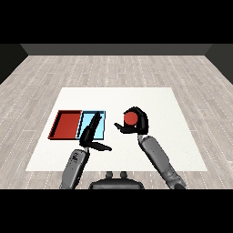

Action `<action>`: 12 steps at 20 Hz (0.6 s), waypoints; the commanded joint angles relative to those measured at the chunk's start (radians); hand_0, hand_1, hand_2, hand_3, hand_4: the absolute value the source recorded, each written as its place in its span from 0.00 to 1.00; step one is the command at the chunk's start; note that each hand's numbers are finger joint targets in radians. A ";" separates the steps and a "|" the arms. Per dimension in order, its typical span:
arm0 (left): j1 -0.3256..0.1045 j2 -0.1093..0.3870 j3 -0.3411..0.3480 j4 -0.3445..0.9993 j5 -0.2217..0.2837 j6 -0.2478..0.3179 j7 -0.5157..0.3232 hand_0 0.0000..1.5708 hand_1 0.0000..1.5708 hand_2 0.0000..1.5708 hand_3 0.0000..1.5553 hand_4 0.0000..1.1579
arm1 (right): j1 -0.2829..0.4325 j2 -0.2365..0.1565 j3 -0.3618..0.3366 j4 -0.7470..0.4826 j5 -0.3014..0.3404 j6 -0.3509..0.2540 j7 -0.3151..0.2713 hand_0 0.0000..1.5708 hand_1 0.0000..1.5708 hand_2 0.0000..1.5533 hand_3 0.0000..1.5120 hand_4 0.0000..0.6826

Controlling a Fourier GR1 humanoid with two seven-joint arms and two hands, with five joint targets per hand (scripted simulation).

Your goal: Pick the red can and put it in the red box

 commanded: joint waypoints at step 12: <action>-0.093 -0.003 -0.189 0.187 0.088 0.128 0.009 0.00 0.00 0.00 0.00 0.00 | 0.021 0.072 -0.029 -0.119 0.161 0.049 0.094 1.00 1.00 0.95 0.93 0.96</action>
